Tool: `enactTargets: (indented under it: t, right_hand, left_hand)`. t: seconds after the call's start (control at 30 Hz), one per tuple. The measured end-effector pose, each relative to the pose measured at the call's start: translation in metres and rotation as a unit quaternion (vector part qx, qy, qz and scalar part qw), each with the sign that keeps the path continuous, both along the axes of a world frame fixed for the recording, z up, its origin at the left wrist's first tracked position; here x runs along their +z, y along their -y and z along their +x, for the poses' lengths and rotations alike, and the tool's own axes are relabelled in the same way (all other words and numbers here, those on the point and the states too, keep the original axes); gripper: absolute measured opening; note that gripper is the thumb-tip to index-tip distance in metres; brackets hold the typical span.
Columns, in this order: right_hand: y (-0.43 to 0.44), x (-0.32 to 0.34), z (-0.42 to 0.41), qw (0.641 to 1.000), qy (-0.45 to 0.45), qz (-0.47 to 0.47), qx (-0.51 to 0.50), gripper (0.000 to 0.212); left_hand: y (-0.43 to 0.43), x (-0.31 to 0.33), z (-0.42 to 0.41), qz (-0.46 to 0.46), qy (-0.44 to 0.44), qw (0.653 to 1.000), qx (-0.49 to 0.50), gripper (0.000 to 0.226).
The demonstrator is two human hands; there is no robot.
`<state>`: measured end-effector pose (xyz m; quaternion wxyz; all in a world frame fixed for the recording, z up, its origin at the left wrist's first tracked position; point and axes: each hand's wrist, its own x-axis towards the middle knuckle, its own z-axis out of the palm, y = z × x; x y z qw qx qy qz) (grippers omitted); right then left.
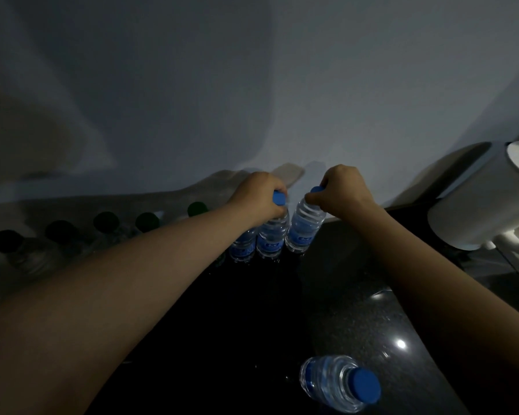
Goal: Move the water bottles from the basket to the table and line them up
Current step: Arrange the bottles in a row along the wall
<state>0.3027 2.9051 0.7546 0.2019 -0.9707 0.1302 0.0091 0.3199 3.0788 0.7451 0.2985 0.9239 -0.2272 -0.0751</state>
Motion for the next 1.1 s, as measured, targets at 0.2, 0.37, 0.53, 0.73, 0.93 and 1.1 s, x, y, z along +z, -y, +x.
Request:
enactTargets:
  t: [0.2,0.37,0.53,0.73,0.93,1.1]
  right_hand:
    - [0.0,0.0,-0.002,1.0,-0.004,-0.003,0.006,0.032]
    - [-0.001,-0.003,-0.003,1.0,0.003,-0.011,0.007,0.031]
    - [0.002,-0.001,-0.005,0.999,-0.023,-0.029,0.018,0.04]
    - [0.005,0.004,-0.026,0.999,-0.016,-0.023,0.021,0.045]
    - [0.009,0.022,-0.08,0.998,-0.02,-0.043,0.051,0.042]
    - [0.012,0.043,-0.13,0.996,-0.027,-0.06,0.065,0.032]
  left_hand:
    - [0.0,0.001,0.0,0.006,-0.003,1.0,0.0,0.017]
    - [0.001,0.002,-0.003,0.01,-0.009,1.0,-0.001,0.017]
    - [-0.001,0.002,-0.005,0.015,0.004,1.0,0.006,0.017]
    - [0.004,-0.001,-0.008,0.045,0.035,0.998,0.011,0.021]
    - [0.005,0.004,-0.014,0.113,0.062,0.992,-0.006,0.025]
    - [0.0,0.02,-0.03,0.136,0.075,0.988,-0.016,0.035]
